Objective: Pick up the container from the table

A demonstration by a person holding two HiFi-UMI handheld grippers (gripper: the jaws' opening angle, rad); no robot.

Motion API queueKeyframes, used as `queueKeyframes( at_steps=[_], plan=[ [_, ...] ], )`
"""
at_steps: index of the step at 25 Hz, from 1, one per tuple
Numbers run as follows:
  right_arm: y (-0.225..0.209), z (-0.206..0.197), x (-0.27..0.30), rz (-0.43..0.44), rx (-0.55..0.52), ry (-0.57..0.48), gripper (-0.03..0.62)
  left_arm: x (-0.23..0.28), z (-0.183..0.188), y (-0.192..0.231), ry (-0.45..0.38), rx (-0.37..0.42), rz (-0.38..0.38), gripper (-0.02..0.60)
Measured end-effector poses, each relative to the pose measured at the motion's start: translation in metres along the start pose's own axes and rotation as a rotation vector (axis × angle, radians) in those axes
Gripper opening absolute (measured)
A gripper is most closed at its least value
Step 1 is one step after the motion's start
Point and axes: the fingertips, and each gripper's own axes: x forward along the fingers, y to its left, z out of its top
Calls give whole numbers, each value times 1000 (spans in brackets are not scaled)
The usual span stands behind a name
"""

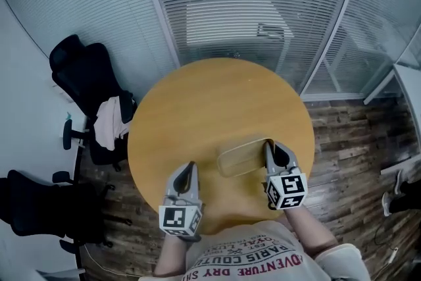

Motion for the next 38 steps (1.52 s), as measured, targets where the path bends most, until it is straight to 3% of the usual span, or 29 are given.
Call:
queueKeyframes(
  at_steps=[5,10,25,38],
  plan=[
    [4,19,-23,23,-94,-91,5,-8,13,4,-29,1,34,6],
    [12,26,-34,56,-82,-135,5,-11,15,11,-26,-8,58,6],
    [17,18,-49,58,-146,-103,5,-13,9,-13,29,52,51,6],
    [16,10,-51,53,-146,-58,5,-17,13,-24,13,67,36,6]
  ],
)
